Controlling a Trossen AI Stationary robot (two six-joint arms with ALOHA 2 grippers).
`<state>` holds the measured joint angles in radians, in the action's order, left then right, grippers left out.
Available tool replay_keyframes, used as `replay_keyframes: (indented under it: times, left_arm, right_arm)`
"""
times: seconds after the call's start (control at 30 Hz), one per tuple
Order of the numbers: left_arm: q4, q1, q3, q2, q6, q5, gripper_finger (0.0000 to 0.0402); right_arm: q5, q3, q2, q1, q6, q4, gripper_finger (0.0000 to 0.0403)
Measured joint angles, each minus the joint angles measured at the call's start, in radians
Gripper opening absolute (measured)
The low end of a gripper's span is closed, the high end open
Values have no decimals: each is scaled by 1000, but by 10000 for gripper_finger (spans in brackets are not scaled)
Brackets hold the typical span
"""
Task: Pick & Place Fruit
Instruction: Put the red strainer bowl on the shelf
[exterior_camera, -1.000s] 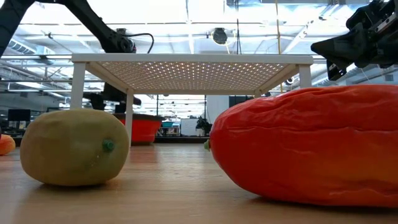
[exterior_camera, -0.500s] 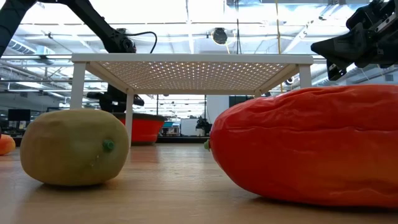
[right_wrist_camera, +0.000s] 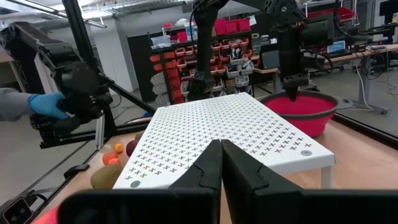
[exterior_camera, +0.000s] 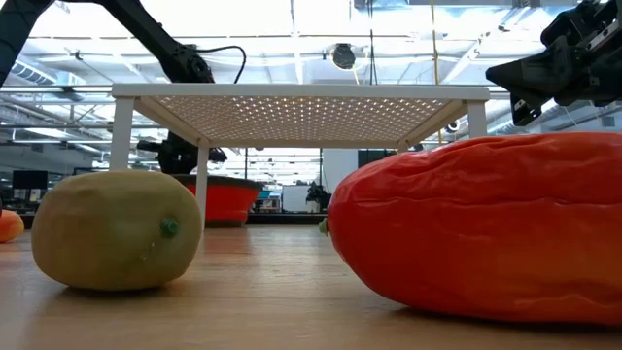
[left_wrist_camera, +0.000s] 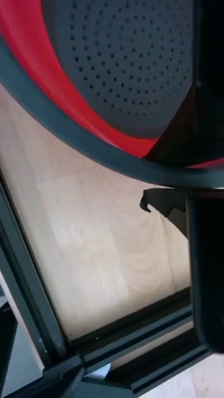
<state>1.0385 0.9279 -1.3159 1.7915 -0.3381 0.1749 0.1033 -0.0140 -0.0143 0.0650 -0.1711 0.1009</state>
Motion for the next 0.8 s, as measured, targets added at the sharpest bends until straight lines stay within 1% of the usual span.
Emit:
replay_keyframes:
  times: [0.07,0.23,0.43,0.67,0.8]
  left_arm:
    - [2,0,0,-22,0,0,13]
    - [-1,2,0,-110,-22,25,14]
    - [1,3,0,-256,-59,30,6]
    - [3,3,0,-440,-125,12,5]
    - [-2,3,0,-536,-162,-32,5]
  right_arm:
    - [0,0,0,0,0,0,0]
    - [0,0,0,0,0,0,0]
    - [0,0,0,0,0,0,0]
    - [0,0,0,0,0,0,0]
    - [0,0,0,0,0,0,0]
